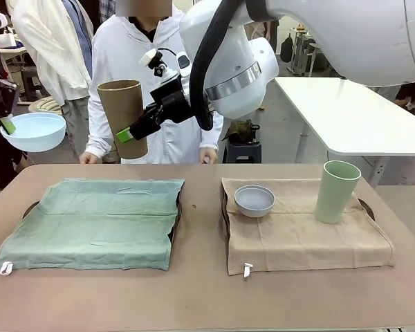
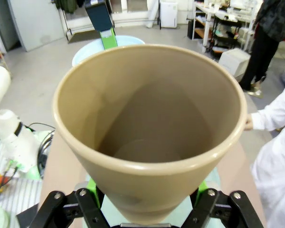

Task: Set up a tray with a mat and arrange the tableware.
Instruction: Place the Picnic Bowl and Reusable plastic cup back onto the Handle tray in front of the human's position.

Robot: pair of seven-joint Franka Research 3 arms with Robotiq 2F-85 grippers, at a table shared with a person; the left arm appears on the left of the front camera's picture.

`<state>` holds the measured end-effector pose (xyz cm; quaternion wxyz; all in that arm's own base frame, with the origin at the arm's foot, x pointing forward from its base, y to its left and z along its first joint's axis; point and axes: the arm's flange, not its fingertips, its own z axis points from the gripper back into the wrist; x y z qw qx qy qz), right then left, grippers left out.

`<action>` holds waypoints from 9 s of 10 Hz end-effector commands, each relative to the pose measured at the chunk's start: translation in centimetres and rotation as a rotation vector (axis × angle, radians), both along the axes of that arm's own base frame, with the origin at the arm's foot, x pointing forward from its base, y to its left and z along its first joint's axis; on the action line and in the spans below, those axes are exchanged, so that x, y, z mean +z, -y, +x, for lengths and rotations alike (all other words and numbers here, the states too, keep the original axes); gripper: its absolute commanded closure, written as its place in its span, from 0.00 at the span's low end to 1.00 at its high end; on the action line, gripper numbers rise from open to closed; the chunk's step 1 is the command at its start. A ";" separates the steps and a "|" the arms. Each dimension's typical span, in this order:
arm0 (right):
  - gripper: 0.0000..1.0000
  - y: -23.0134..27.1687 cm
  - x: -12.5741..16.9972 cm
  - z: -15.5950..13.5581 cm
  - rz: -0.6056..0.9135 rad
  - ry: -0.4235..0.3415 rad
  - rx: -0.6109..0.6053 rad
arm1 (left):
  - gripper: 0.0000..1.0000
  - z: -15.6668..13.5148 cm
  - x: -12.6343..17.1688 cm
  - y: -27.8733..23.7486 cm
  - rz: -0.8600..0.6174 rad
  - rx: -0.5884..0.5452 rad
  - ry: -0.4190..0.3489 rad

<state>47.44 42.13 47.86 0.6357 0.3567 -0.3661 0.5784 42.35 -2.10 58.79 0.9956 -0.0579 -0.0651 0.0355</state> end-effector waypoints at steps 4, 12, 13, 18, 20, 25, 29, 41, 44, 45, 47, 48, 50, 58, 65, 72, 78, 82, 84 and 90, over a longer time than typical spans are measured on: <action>0.17 0.3 -9.6 1.8 0.079 0.044 0.061 | 0.96 3.3 -9.0 0.5 -0.019 -0.077 -0.068; 0.17 -1.0 -15.0 1.2 0.048 0.006 0.084 | 0.96 5.2 -13.6 0.4 -0.008 -0.059 -0.044; 0.17 -1.0 -15.0 1.2 0.048 0.006 0.084 | 0.96 5.2 -13.6 0.4 -0.008 -0.059 -0.044; 0.17 -1.2 -16.9 1.6 0.067 0.046 0.107 | 0.96 6.6 -16.9 0.5 -0.006 -0.120 -0.010; 0.17 -1.4 -17.8 1.5 0.078 0.081 0.123 | 0.96 7.5 -18.7 0.5 0.000 -0.121 -0.026; 0.17 -1.7 -19.9 2.0 0.081 0.067 0.136 | 0.96 8.2 -22.0 1.2 -0.004 -0.162 -0.029; 0.00 -1.4 -20.8 2.3 0.069 0.047 0.131 | 0.36 8.6 -22.7 1.5 -0.025 -0.180 -0.061; 0.00 6.0 -5.9 -3.3 -0.392 -0.498 -0.465 | 0.12 3.2 -12.9 2.3 0.062 -0.260 0.019; 0.00 8.5 -0.1 -5.0 -0.514 -0.642 -0.722 | 0.12 1.5 -9.0 4.9 0.087 -0.293 0.006; 0.00 8.8 1.9 -6.0 -0.612 -0.693 -0.812 | 0.12 0.7 -7.4 6.0 0.090 -0.303 -0.008; 0.00 8.7 5.2 -8.1 -0.748 -0.791 -0.894 | 0.12 0.3 -5.0 7.6 0.064 -0.294 -0.054; 0.00 8.6 6.4 -8.8 -0.800 -0.823 -0.952 | 0.12 0.4 -3.8 8.3 0.055 -0.282 -0.086; 0.00 10.6 4.6 -9.3 -0.756 -0.747 -0.962 | 0.12 0.5 -1.8 9.0 0.075 -0.207 -0.136; 0.00 10.6 4.6 -9.3 -0.756 -0.747 -0.962 | 0.12 -0.3 -3.8 8.3 0.062 -0.289 -0.079; 0.00 12.5 4.8 -8.4 -0.810 -0.739 -1.047 | 0.12 0.4 -4.1 7.9 -0.007 -0.311 -0.132; 0.00 35.1 7.3 -10.9 -0.358 -1.014 -1.166 | 0.12 2.9 -5.1 2.0 -0.505 -0.366 -0.152; 0.00 49.3 5.7 -17.0 0.173 -1.093 -0.894 | 0.12 1.4 -5.6 -8.2 -0.793 -0.209 -0.052; 0.00 54.7 3.0 -19.7 0.361 -1.140 -0.805 | 0.12 -1.8 -5.5 -12.3 -0.864 -0.122 0.026; 0.00 54.2 4.1 -19.8 0.330 -1.127 -0.842 | 0.12 -3.5 -5.5 -11.5 -0.817 -0.156 -0.001; 0.00 54.2 4.1 -19.8 0.330 -1.127 -0.842 | 0.12 -1.5 -5.2 -13.1 -0.835 -0.107 0.001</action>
